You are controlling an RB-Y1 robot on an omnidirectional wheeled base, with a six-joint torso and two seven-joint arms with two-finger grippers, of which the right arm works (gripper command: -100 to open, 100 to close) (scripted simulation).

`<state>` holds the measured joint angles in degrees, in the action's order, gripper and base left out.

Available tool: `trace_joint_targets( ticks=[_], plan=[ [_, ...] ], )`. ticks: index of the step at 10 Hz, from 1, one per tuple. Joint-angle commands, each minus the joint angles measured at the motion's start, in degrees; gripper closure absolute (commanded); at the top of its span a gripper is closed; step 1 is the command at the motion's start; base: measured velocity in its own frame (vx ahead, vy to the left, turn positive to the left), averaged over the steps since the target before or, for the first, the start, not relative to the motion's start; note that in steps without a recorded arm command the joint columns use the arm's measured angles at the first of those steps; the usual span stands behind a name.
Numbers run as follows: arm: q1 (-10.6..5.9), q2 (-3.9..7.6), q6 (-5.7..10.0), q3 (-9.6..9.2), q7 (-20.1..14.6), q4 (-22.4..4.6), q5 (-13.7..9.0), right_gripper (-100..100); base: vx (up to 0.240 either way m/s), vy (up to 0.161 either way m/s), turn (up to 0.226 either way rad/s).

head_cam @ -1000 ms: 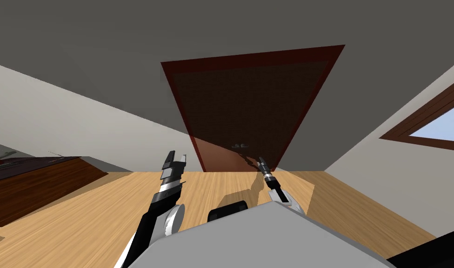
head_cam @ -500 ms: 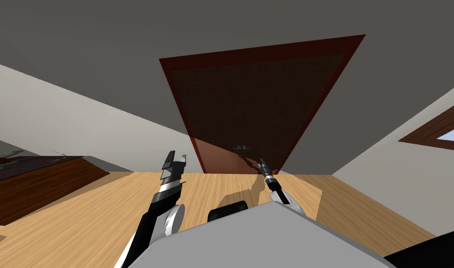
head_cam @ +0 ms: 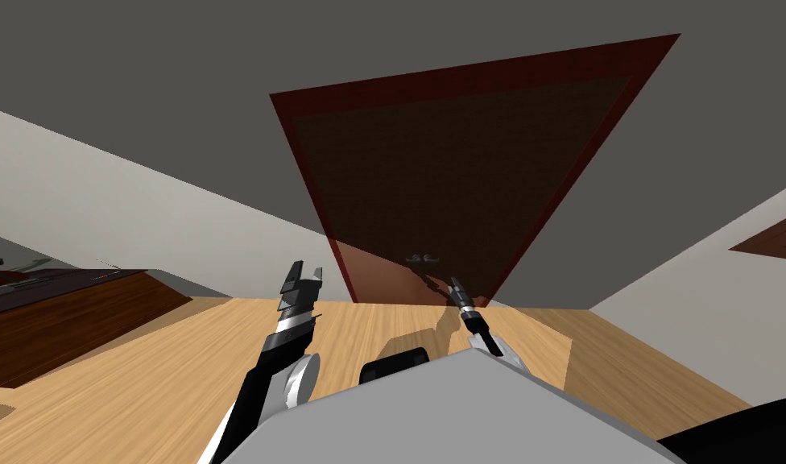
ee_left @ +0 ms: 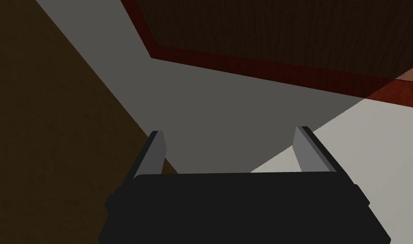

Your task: Pull the door open

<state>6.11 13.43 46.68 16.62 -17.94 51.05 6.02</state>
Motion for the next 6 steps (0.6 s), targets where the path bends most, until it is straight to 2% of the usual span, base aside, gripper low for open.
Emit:
trace_joint_targets(
  ticks=[1,6],
  plan=[
    [-0.6,0.3,0.67,0.33,-0.25,-2.0,0.17,-100,0.09,0.008,0.024],
    [-2.41,0.97,2.61,1.4,-0.94,-8.19,0.78,-100,0.104,0.006,0.032]
  ],
)
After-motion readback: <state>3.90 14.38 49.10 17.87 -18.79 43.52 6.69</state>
